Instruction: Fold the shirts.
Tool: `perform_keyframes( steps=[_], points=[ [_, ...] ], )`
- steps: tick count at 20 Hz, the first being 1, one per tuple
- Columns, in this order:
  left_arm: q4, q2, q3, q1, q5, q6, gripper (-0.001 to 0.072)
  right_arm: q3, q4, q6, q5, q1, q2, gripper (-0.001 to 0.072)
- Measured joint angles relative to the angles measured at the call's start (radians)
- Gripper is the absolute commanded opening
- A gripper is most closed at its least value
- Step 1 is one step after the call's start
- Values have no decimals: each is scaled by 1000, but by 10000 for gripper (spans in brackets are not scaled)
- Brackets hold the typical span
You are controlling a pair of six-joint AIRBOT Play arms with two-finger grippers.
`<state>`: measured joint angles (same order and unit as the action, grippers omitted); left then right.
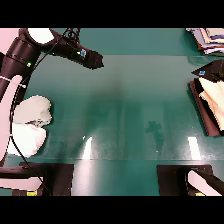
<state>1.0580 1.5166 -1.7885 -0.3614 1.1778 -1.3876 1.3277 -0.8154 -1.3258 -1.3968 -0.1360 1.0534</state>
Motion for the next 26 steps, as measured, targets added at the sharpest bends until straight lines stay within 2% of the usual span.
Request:
perform_keyframes(
  steps=[17, 22, 26],
  points=[
    [6, -3, -3, 7, -30, 0, 24, 0, 2, 0, -34, 3, 0, 18],
    [171, -87, 35, 137, 151, -1, 24, 0, 3, 0, -40, 5, 0, 18],
    [294, -250, 238, 333, 212, -18, 25, 0, 3, 0, -42, 5, 0, 18]
  ],
)
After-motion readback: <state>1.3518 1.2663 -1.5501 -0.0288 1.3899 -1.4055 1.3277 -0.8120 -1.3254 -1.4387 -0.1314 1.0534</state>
